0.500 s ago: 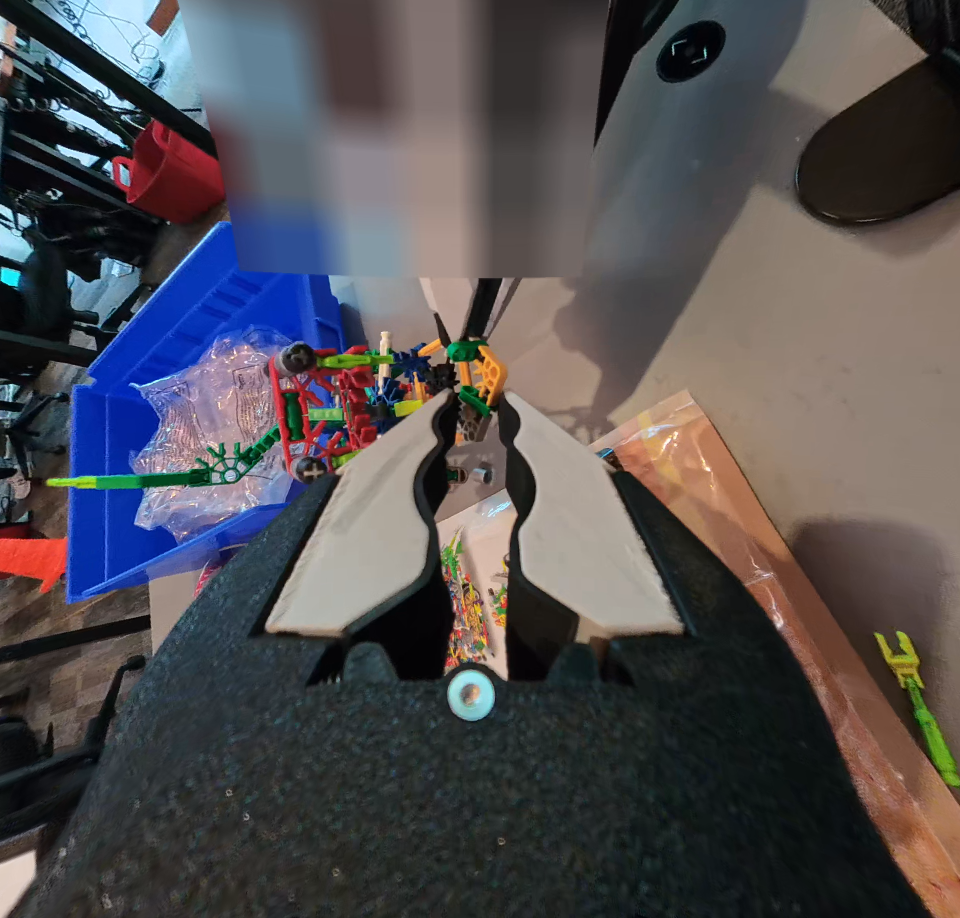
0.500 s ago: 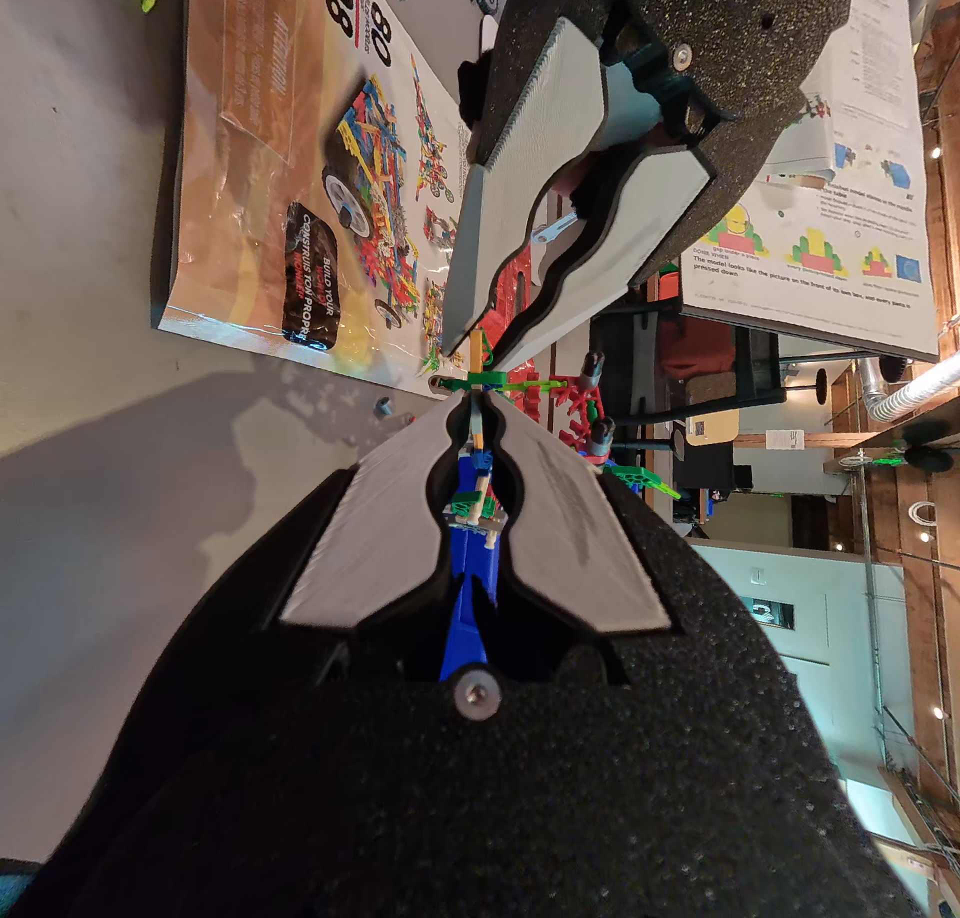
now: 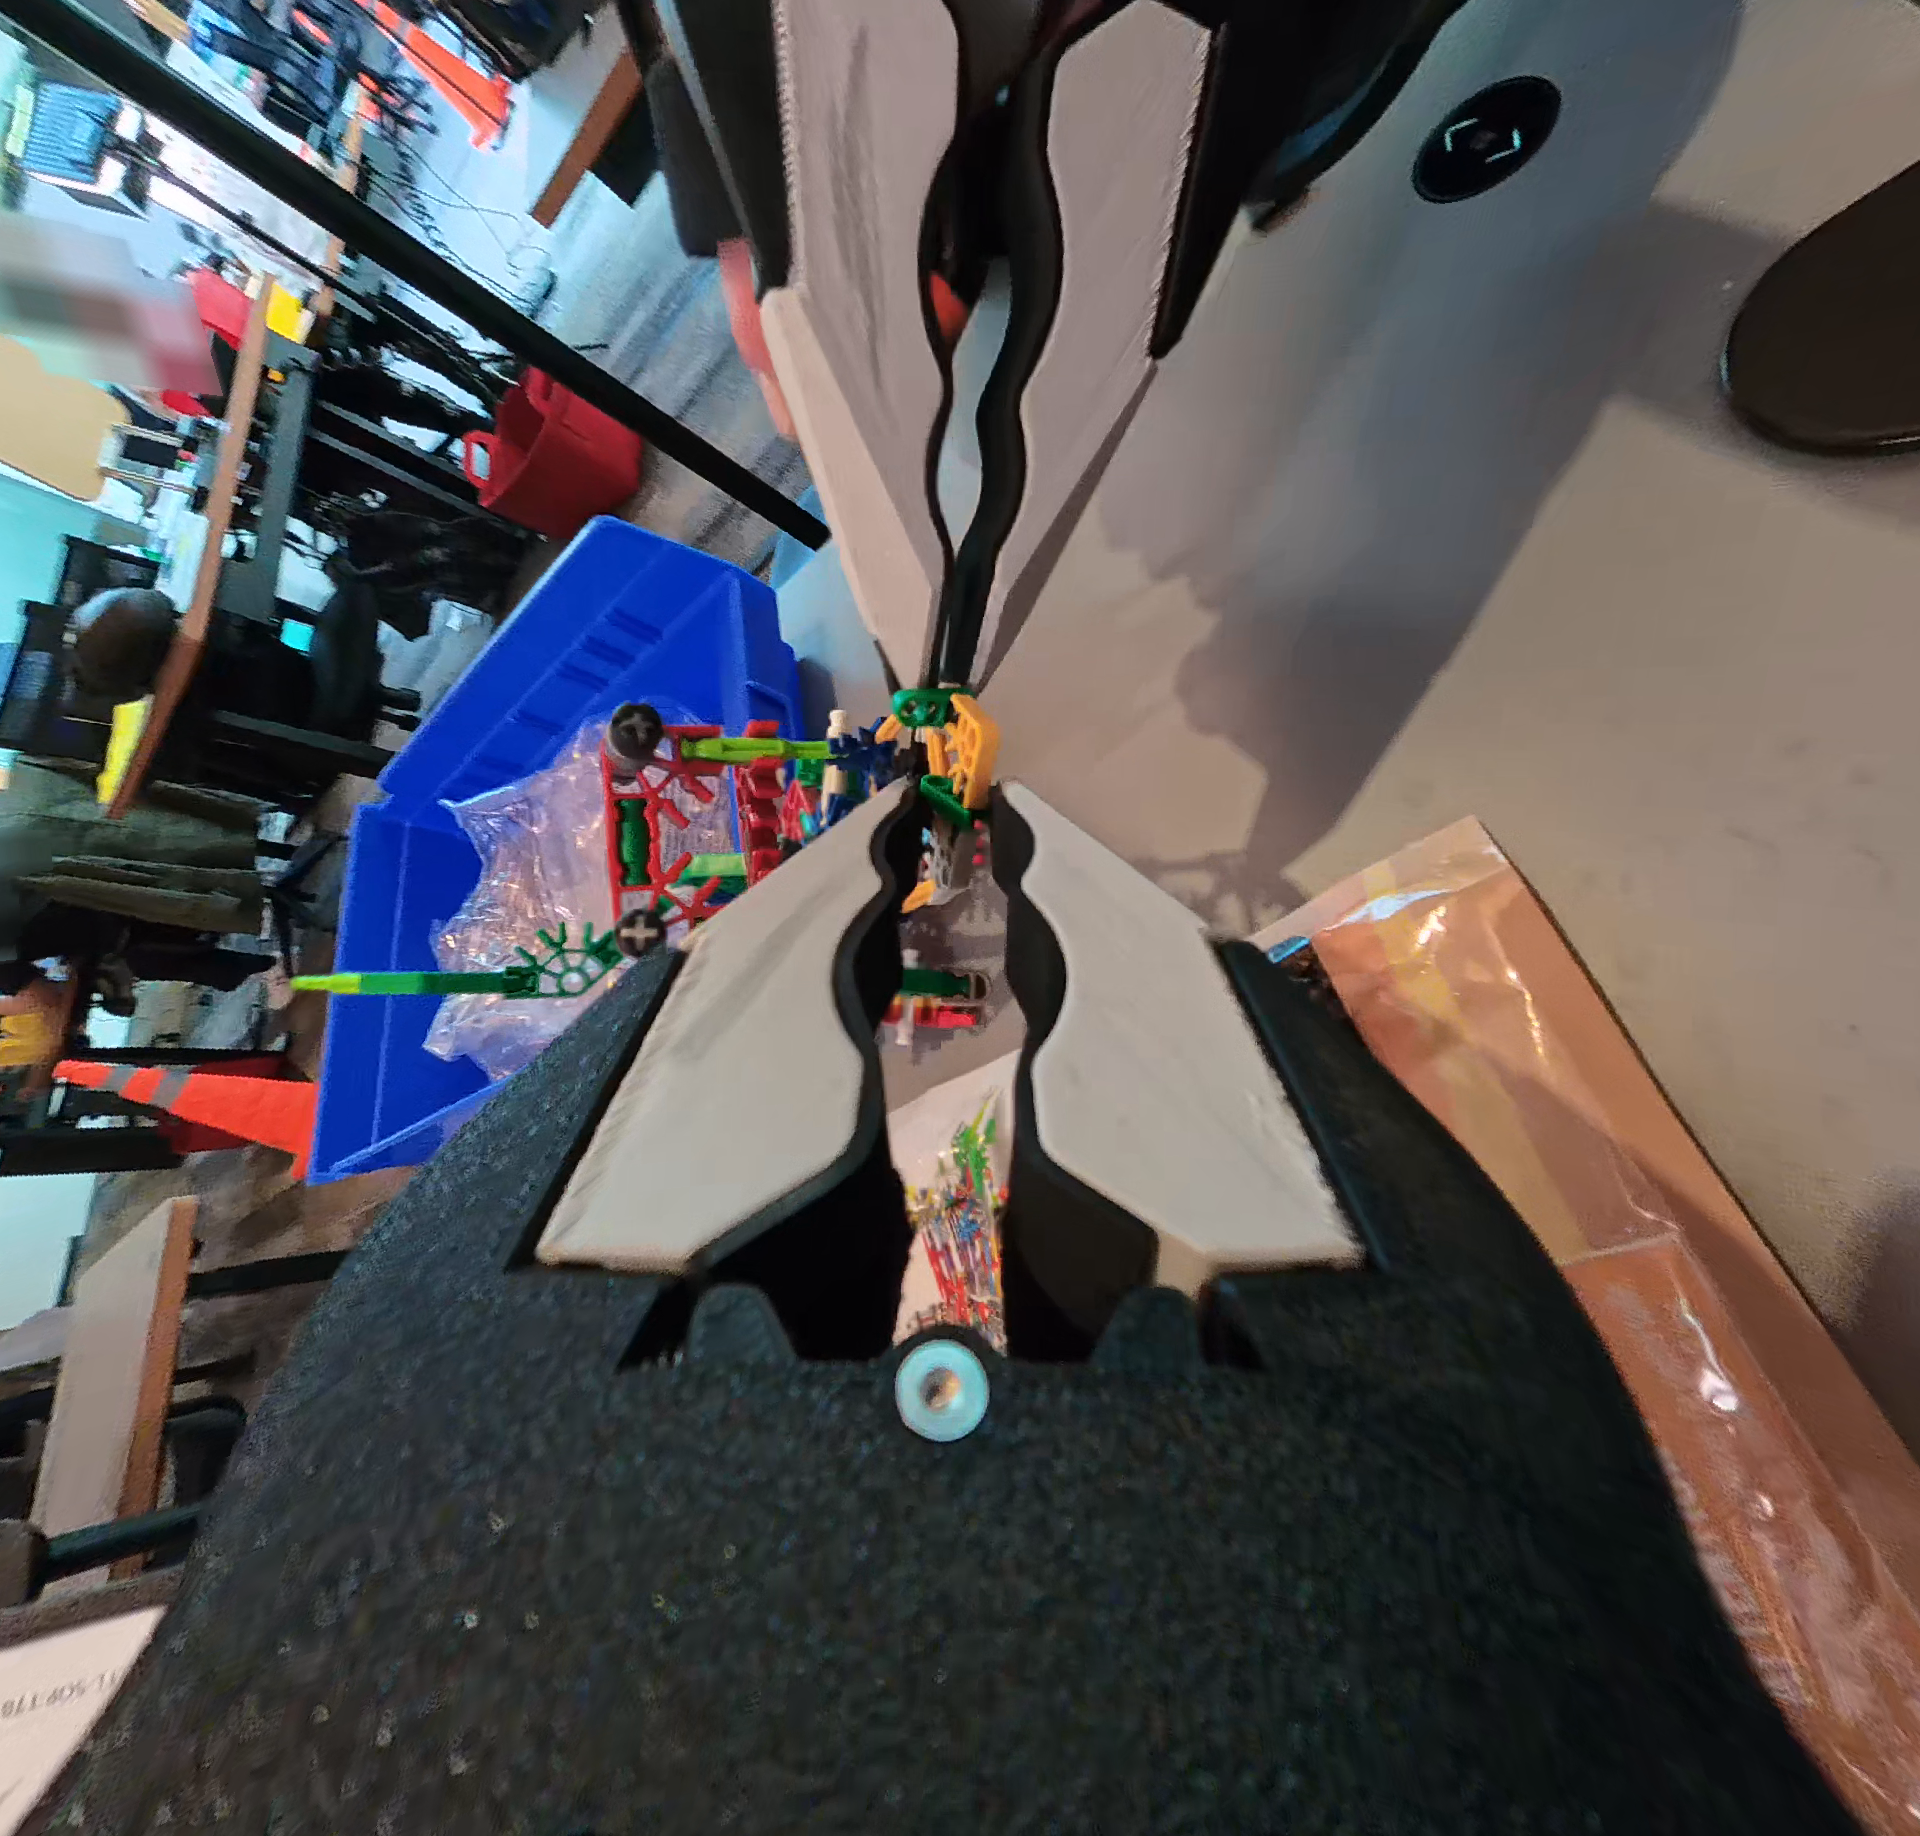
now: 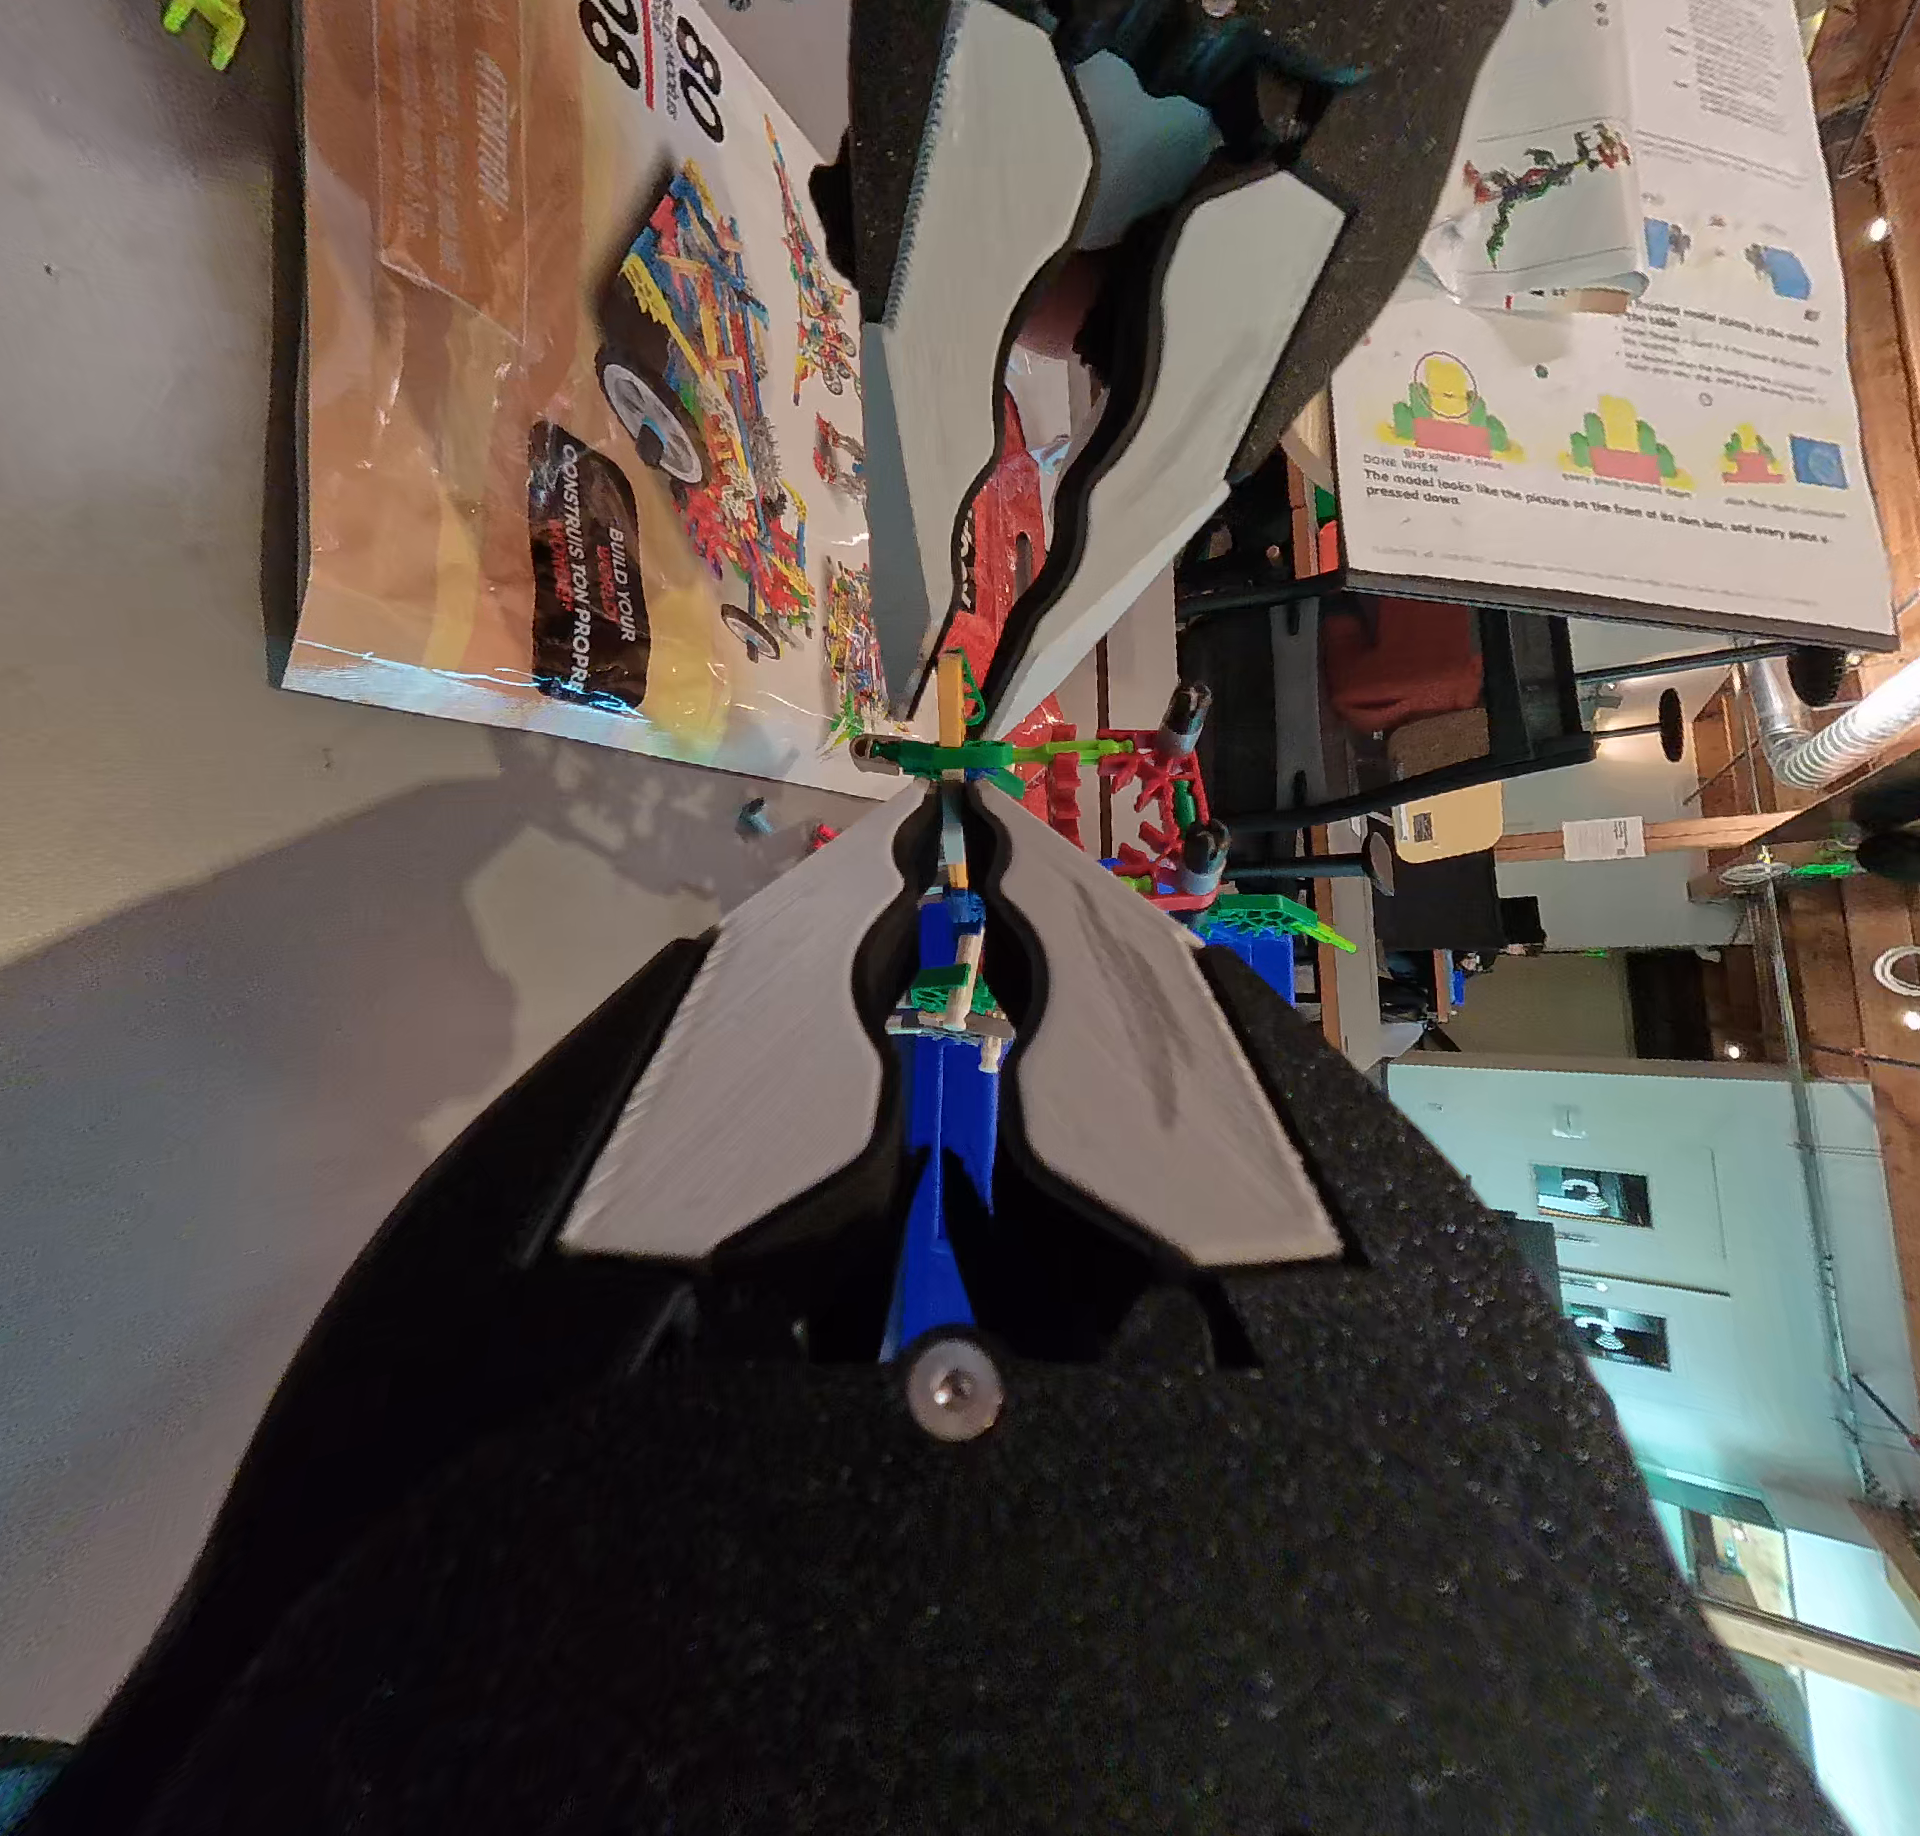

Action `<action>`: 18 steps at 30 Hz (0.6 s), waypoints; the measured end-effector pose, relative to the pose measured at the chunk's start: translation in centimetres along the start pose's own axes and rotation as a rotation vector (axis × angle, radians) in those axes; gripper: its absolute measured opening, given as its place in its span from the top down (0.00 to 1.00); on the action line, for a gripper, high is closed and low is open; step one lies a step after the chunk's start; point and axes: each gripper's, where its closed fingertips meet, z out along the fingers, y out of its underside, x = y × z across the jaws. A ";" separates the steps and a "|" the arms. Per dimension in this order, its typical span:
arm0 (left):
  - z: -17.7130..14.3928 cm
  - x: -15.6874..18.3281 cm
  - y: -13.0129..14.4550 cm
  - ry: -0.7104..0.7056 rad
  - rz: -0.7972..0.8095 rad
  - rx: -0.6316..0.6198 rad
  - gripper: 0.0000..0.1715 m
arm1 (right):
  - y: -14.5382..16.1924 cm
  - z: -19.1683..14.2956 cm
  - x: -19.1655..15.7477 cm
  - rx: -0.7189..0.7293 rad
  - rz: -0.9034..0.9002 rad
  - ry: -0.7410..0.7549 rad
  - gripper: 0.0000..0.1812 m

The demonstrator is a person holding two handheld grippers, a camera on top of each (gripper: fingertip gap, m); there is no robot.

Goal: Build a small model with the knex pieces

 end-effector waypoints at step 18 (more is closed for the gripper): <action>-0.7 -3.8 -0.5 -0.637 0.108 0.017 0.94 | 0.5 0.2 2.5 -0.017 0.158 0.088 0.99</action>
